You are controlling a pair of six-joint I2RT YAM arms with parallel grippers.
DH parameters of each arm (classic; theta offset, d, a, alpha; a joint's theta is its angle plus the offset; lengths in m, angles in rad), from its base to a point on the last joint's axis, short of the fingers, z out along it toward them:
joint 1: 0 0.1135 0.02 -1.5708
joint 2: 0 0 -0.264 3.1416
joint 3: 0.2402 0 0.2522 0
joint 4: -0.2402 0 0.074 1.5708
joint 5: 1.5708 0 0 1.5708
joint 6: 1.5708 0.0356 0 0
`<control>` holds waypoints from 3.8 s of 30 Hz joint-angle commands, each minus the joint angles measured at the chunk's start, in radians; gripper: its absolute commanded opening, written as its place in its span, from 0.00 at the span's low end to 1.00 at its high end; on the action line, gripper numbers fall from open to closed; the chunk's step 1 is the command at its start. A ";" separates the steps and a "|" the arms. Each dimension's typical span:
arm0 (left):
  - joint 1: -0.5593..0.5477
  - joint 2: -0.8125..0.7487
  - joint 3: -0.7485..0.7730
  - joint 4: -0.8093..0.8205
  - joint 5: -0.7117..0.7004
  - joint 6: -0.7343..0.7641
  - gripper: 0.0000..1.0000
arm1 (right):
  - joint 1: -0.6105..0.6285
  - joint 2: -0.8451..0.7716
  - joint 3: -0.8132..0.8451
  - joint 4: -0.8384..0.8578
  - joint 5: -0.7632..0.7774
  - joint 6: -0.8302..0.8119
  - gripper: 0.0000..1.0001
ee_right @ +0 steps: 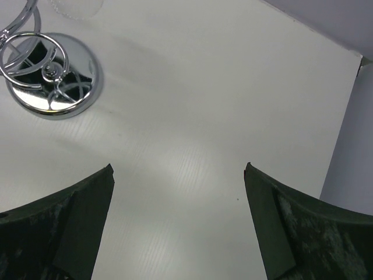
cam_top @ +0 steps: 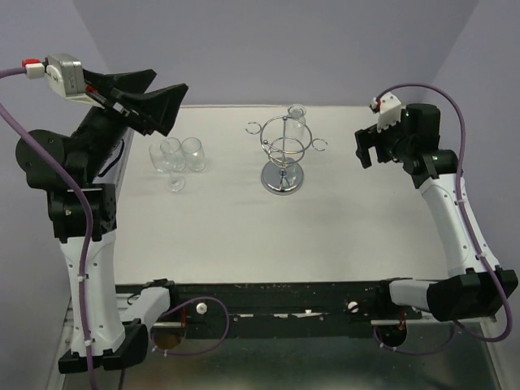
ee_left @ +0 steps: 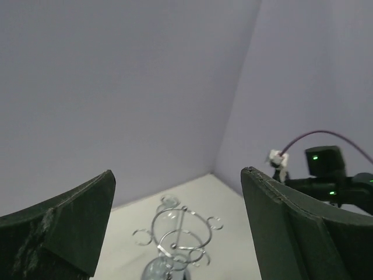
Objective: Take the wine glass off the wine glass rack
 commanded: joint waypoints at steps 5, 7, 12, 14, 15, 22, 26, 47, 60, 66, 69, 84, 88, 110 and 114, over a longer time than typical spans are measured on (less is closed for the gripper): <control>-0.512 0.253 0.145 0.471 -0.216 -0.112 0.99 | -0.013 0.181 0.175 -0.040 0.000 -0.056 1.00; -0.512 0.278 0.217 0.493 -0.121 -0.085 0.99 | -0.019 0.236 0.209 0.004 -0.023 -0.009 1.00; -0.517 0.192 0.290 -0.141 -0.006 0.359 0.99 | -0.036 0.347 0.263 0.082 -0.141 0.007 1.00; -0.568 0.135 0.180 -0.254 -0.065 0.608 0.99 | -0.036 0.380 0.250 0.143 -0.195 -0.060 1.00; -0.595 0.108 0.067 -0.254 -0.175 0.683 0.99 | -0.036 0.396 0.247 0.170 -0.224 -0.090 1.00; -0.554 0.205 -0.359 -0.182 -0.417 0.749 0.99 | -0.022 0.516 0.368 0.141 -0.355 -0.126 1.00; -0.524 0.254 -0.373 -0.107 -0.386 0.692 0.99 | -0.002 0.494 0.299 0.164 -0.347 -0.203 0.99; -0.412 0.679 0.016 -0.286 -0.205 0.974 0.98 | 0.079 0.488 0.355 0.021 -0.332 -0.305 0.98; -0.412 0.824 0.153 -0.302 -0.233 0.971 0.99 | 0.159 0.410 0.290 -0.013 -0.310 -0.367 0.98; -0.412 0.886 0.197 -0.259 -0.256 0.940 0.99 | 0.191 0.361 0.240 -0.031 -0.321 -0.366 0.98; -0.412 0.922 0.249 -0.257 -0.254 0.919 0.99 | 0.207 0.345 0.220 -0.030 -0.313 -0.363 0.98; -0.420 1.083 0.451 -0.239 -0.227 0.842 0.99 | 0.351 0.313 0.181 0.006 -0.289 -0.318 0.99; -0.422 1.094 0.451 -0.213 -0.228 0.790 0.99 | 0.355 0.319 0.198 0.009 -0.301 -0.271 0.99; -0.294 0.785 0.257 -0.239 -0.207 0.796 0.99 | 0.011 0.160 0.081 0.210 -0.714 -0.090 0.99; -0.293 0.753 0.236 -0.265 -0.188 0.856 0.99 | -0.083 0.097 -0.103 0.610 -0.724 0.022 1.00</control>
